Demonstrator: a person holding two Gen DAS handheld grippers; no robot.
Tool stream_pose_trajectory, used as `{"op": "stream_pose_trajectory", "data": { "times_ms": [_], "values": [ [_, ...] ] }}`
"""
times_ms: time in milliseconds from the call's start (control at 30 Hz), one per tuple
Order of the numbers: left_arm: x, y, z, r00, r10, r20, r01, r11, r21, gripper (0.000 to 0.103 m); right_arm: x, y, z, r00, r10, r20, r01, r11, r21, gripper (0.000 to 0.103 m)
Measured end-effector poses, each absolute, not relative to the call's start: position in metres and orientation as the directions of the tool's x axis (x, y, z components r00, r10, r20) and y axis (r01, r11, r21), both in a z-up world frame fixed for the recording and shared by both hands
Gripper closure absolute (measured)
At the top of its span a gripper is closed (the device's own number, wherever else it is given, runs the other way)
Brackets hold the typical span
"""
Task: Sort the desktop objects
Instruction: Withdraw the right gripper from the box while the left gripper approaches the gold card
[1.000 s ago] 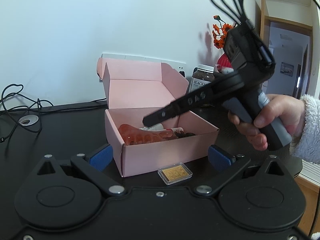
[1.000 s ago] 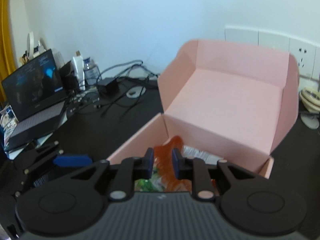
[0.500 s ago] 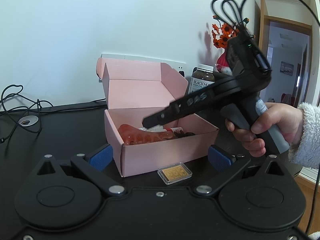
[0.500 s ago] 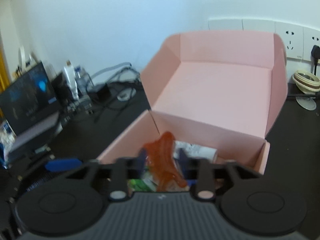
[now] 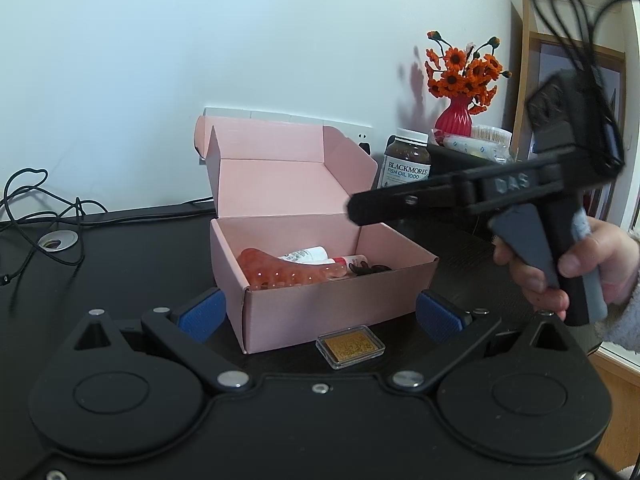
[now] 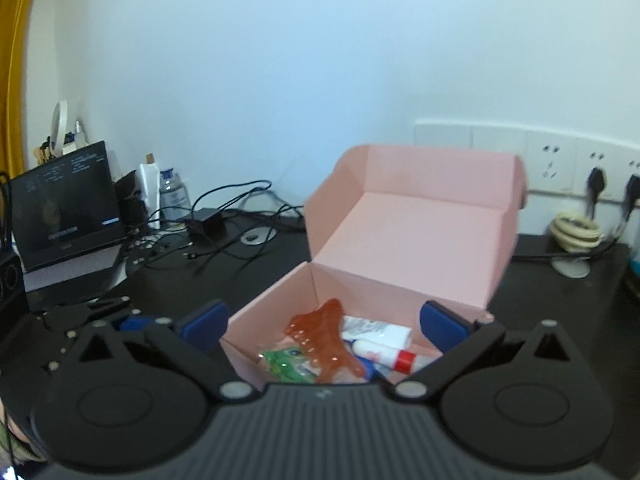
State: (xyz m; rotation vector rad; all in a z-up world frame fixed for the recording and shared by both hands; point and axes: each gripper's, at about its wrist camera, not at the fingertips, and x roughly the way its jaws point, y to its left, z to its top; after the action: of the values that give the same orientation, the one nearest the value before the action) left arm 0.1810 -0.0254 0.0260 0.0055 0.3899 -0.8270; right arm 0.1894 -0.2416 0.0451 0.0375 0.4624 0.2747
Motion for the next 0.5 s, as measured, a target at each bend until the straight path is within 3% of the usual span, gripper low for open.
{"op": "stream_pose_trajectory", "data": {
  "times_ms": [500],
  "values": [
    [0.18,-0.026,0.026,0.625,-0.703,-0.339,0.709,0.693,-0.133,0.0,0.127,-0.276,0.024,0.926,0.18,-0.331,-0.145,0.981,0.129,0.001]
  ]
}}
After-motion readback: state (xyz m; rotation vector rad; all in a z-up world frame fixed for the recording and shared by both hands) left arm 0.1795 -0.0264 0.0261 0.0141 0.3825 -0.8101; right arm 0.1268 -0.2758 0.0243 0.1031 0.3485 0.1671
